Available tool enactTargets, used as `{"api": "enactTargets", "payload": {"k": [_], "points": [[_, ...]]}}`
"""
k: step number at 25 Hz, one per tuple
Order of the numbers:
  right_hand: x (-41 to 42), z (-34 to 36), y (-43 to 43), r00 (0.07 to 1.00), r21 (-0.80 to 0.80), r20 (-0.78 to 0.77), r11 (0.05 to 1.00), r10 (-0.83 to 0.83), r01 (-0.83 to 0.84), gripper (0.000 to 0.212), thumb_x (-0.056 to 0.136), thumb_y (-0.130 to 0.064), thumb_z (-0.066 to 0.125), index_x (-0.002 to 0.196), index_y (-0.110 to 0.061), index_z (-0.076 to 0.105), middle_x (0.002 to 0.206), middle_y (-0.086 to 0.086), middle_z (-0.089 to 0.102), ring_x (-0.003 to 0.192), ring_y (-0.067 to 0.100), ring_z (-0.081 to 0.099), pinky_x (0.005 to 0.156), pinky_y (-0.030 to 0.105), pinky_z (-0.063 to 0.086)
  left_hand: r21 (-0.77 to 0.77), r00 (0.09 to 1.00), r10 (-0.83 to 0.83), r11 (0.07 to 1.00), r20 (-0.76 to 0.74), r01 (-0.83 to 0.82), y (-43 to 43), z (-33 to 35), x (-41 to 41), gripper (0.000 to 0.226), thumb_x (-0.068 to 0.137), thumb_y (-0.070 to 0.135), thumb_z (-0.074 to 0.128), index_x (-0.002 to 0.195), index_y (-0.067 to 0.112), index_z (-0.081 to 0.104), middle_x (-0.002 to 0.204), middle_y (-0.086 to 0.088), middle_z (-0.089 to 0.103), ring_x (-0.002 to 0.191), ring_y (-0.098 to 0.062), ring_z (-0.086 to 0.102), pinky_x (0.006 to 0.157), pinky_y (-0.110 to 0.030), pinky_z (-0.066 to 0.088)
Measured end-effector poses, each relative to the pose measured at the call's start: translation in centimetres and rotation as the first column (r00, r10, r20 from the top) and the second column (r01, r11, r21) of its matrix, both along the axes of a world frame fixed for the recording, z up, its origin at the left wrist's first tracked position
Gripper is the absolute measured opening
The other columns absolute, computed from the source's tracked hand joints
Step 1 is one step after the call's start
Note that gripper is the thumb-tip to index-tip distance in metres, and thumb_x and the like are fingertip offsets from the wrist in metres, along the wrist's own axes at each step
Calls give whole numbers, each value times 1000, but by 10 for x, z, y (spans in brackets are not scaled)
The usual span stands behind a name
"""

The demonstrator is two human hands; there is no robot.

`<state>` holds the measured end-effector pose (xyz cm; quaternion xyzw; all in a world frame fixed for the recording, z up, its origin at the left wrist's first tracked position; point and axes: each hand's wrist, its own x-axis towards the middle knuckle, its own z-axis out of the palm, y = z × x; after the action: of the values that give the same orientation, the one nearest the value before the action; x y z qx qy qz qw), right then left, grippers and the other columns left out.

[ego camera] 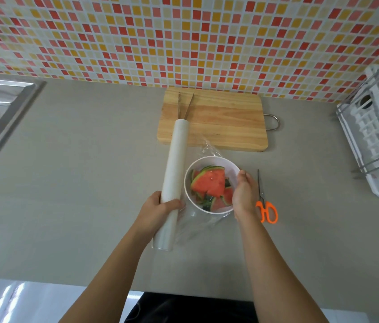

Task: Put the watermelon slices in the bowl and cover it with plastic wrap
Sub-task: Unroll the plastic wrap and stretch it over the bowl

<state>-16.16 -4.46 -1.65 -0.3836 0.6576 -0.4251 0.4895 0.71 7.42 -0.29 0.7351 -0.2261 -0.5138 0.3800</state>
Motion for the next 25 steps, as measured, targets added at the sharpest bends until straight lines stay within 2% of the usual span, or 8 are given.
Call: {"api": "enactTargets", "payload": {"k": [2,4,6,9,12,16,21,25], "points": [[-1,-2,0,1000,-7,-20,1000,14,-14,35,95,-21,39,63,-21,52,71,-11,55,68,0,50,62,19,38,-4,997,19,1000,79,-19,5,-1,3,53,57,47,72,100,19,60,87,-6,72,77,-24,70,62,-38,56],[-2,-3,-1,1000,2,-20,1000,20,-20,34,96,-22,39,65,-24,53,75,-13,57,72,-2,51,64,19,37,-29,990,57,998,131,-53,9,0,2,50,58,53,66,97,23,61,76,0,73,67,-15,71,58,-33,54],[-2,-4,-1,1000,8,-20,1000,24,-24,33,96,-23,39,66,-25,54,76,-14,57,74,-2,51,65,19,37,-33,987,65,998,149,-61,10,-1,1,49,61,55,64,98,23,62,79,-1,74,67,-14,71,59,-34,56],[-1,-6,-2,999,10,-25,1000,22,-22,33,95,-23,40,66,-24,54,75,-12,58,73,1,52,65,21,38,-7,999,34,999,21,-34,12,1,1,49,71,52,65,109,22,55,96,-13,70,78,-27,70,71,-47,59],[-1,-7,-7,998,1,-53,1000,18,-18,31,95,-23,39,69,-24,55,75,-14,56,73,1,51,64,21,37,22,986,83,997,-143,-80,10,10,1,47,76,42,71,108,16,49,91,-14,67,56,-17,68,48,-29,54],[3,0,-37,994,-40,-104,999,21,-25,33,94,-18,38,62,-20,48,66,-10,49,63,9,46,63,27,34,-24,993,24,999,-119,-27,-12,20,4,54,60,26,75,105,11,49,95,-14,65,73,-24,68,59,-34,54],[6,-1,-58,990,-15,-136,999,38,-40,27,94,-21,38,75,-12,55,82,4,59,78,20,51,73,31,38,-68,985,-12,998,-173,0,-13,18,3,34,90,38,61,119,29,46,99,-7,66,71,-14,68,55,-28,54],[6,-2,-60,989,-20,-143,999,28,-32,26,94,-22,39,77,-13,57,84,3,60,80,19,53,73,30,38,-92,957,79,990,-280,-108,2,5,-7,57,72,27,75,121,20,47,102,-8,60,75,-15,63,56,-27,52]]}}
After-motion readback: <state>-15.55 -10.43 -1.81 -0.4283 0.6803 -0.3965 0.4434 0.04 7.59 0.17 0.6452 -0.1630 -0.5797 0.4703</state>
